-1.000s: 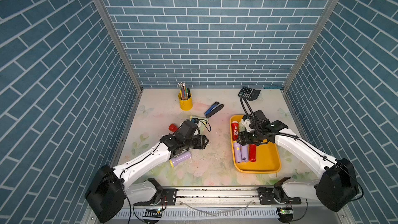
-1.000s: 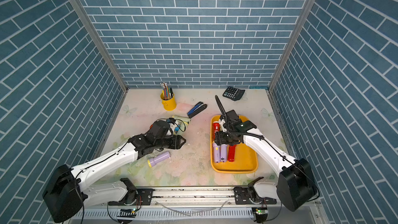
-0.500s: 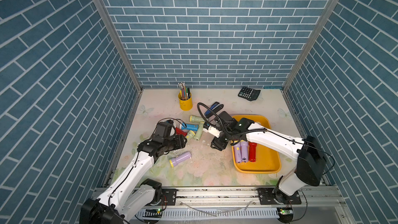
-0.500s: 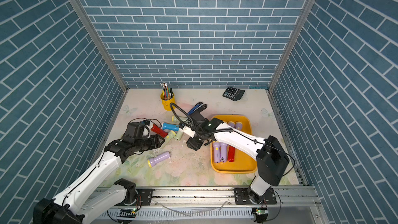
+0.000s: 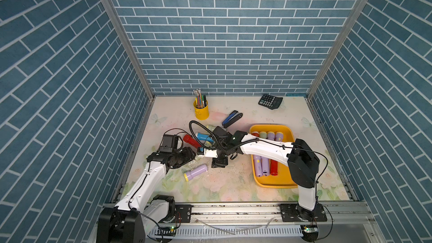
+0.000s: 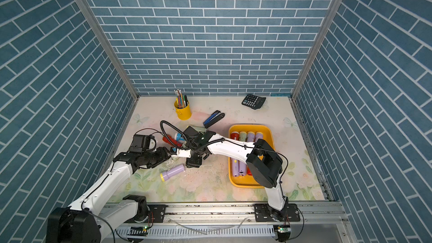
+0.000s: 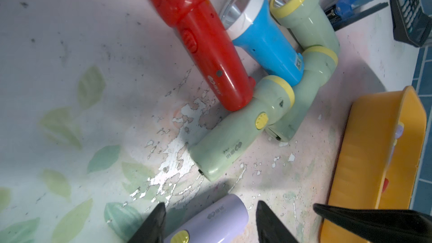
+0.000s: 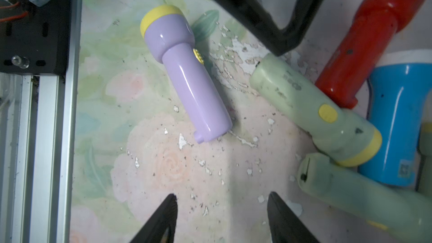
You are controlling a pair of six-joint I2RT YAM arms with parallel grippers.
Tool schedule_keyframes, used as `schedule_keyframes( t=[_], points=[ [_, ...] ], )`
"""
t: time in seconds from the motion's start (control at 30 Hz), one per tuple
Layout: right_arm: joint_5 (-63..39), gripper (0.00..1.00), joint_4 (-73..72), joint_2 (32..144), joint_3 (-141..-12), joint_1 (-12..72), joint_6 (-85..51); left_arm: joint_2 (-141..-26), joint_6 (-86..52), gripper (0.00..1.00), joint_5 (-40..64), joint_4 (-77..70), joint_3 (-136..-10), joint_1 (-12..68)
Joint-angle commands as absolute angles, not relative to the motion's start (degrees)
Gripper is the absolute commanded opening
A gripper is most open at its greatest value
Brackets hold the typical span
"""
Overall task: Put the flashlights into the storage boxes
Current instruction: Pick up the flashlight from the center of the board.
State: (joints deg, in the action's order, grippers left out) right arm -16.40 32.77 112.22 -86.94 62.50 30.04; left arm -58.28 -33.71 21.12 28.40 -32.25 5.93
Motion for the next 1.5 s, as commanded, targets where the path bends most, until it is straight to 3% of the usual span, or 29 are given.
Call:
schedule_keyframes(
  t=[0.0,0.33,0.8,1.33,1.47],
  points=[
    [-20.9,0.63,29.2,114.4,-89.7,63.3,36.4,-56.4,-37.2,0.62,22.9,27.4,-30.1,4.0],
    [-25.6,0.63,26.2,119.0,-90.9,63.8,39.9,-52.9,-41.2,0.63,21.5,27.0,-25.9,-1.1],
    [-29.4,0.62,24.1,124.3,-92.7,63.8,40.2,-53.0,-41.1,0.63,21.1,26.7,-26.2,-2.0],
    [-31.0,0.57,23.9,129.7,-95.4,64.0,39.5,-54.8,-41.0,0.63,21.6,25.1,-26.0,-2.0],
    [-30.6,0.51,24.0,130.1,-95.6,64.0,39.6,-54.9,-40.9,0.63,21.7,25.1,-26.1,-2.0]
  ],
)
